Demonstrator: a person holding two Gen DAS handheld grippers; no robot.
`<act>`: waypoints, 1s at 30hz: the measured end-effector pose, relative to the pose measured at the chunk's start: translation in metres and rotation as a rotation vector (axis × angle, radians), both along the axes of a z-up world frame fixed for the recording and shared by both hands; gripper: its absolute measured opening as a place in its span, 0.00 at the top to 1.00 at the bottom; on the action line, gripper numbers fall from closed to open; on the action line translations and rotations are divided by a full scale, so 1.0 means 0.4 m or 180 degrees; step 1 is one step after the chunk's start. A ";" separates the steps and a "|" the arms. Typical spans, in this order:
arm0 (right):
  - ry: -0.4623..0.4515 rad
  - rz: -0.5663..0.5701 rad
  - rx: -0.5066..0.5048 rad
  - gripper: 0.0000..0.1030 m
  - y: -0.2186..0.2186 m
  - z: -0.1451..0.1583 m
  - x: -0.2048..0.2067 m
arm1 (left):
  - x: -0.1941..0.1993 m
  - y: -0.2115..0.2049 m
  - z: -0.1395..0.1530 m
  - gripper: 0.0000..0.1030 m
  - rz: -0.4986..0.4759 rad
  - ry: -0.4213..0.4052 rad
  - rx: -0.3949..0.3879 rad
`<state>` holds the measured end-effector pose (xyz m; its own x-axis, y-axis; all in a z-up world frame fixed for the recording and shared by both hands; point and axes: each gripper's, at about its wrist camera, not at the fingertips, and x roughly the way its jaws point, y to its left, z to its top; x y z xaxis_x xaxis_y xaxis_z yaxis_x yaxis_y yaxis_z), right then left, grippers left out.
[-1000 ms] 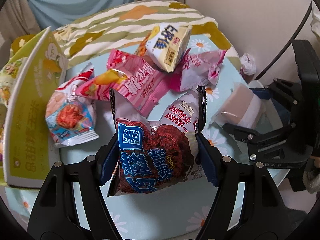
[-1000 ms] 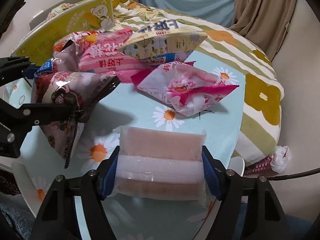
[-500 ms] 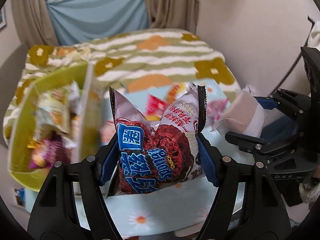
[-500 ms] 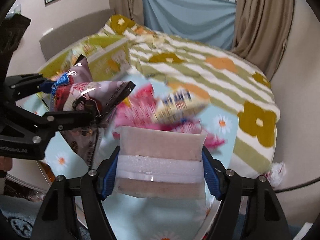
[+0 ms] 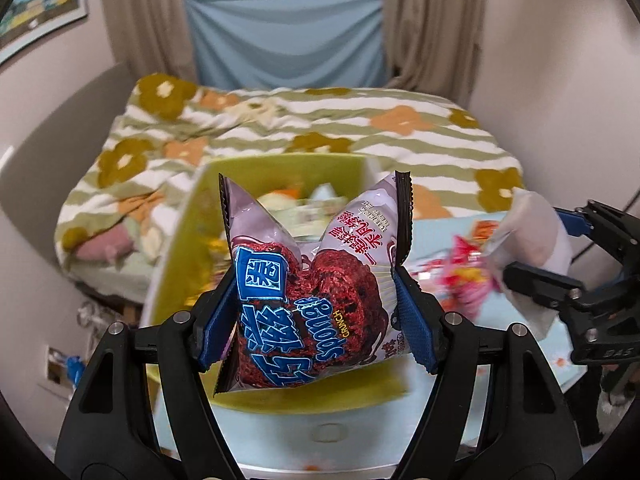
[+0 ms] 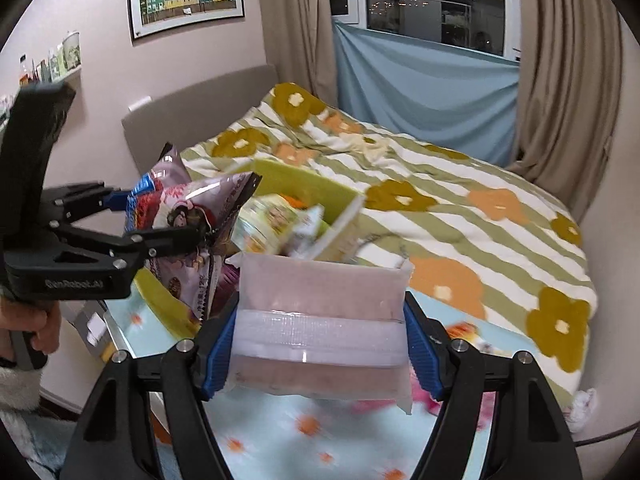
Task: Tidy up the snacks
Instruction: 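Carry both items over the cardboard box and open both tools to drop them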
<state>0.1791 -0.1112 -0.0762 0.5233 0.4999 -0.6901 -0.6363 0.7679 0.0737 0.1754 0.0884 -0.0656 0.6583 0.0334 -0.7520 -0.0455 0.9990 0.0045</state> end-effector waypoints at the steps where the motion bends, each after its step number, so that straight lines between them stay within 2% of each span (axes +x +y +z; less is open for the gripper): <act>1: 0.0043 -0.0002 0.0036 0.33 0.036 -0.003 0.007 | 0.003 0.029 -0.010 0.30 0.0030 0.0030 -0.0008; 5: 0.0191 -0.0037 0.0088 0.33 0.139 -0.025 0.029 | 0.027 0.151 -0.076 0.30 0.0121 0.0220 -0.0112; 9: 0.0324 -0.0111 0.0082 0.33 0.222 -0.051 0.042 | 0.055 0.206 -0.140 0.28 0.0018 0.0400 -0.0212; 10: 0.0354 -0.0141 0.0069 0.33 0.242 -0.060 0.046 | 0.059 0.215 -0.153 0.25 -0.0039 0.0424 -0.0223; 12: 0.0397 -0.0207 0.0039 0.33 0.263 -0.072 0.053 | 0.068 0.216 -0.171 0.01 -0.0143 0.0449 -0.0217; 14: 0.0451 -0.0294 0.0011 0.33 0.277 -0.088 0.057 | 0.065 0.221 -0.179 0.00 -0.0220 0.0408 -0.0164; 18: 0.0593 -0.0494 -0.0032 0.33 0.286 -0.119 0.061 | 0.057 0.235 -0.182 0.00 -0.0322 0.0400 -0.0230; 24: 0.0679 -0.0611 -0.0048 0.32 0.285 -0.112 0.058 | 0.031 0.244 -0.161 0.00 -0.0292 0.0337 -0.0280; 27: 0.0698 -0.0566 -0.0014 0.32 0.296 -0.101 0.057 | 0.014 0.236 -0.152 0.00 -0.0264 0.0323 -0.0216; 30: 0.0730 -0.0474 0.0030 0.32 0.320 -0.097 0.063 | 0.006 0.231 -0.159 0.00 -0.0250 0.0353 -0.0028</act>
<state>0.2041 0.0167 -0.1151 0.4221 0.4360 -0.7948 -0.4823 0.8504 0.2103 0.1780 0.1809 -0.1291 0.5713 -0.0219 -0.8204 0.0332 0.9994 -0.0035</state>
